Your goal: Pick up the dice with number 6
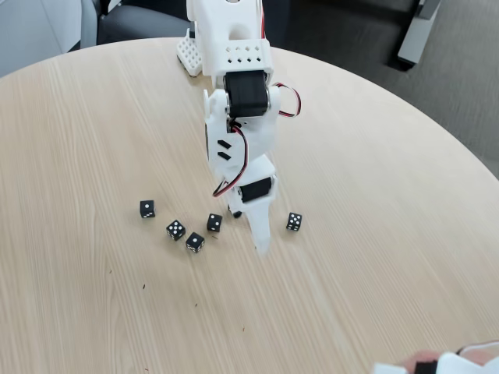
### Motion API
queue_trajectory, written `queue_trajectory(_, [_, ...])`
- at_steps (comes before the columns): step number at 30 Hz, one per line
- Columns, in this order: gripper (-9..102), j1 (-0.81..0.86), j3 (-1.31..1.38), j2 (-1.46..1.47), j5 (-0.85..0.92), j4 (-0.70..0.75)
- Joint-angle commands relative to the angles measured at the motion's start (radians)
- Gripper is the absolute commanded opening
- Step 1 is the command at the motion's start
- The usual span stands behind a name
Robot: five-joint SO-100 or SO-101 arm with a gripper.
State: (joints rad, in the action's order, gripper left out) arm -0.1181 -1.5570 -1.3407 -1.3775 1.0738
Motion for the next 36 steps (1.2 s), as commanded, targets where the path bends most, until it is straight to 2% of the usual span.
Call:
queue_trajectory(1, [31, 0.003, 0.003, -0.051, 0.008, 0.072])
queue_trajectory(6, [31, 0.002, 0.018, -0.051, 0.026, 0.241])
queue_trajectory(11, [31, 0.002, 0.006, -0.051, 0.032, 0.291])
queue_trajectory(27, [32, 0.002, 0.017, -0.029, -0.003, 0.276])
queue_trajectory(36, [32, 0.002, 0.018, 0.075, -0.023, 0.276])
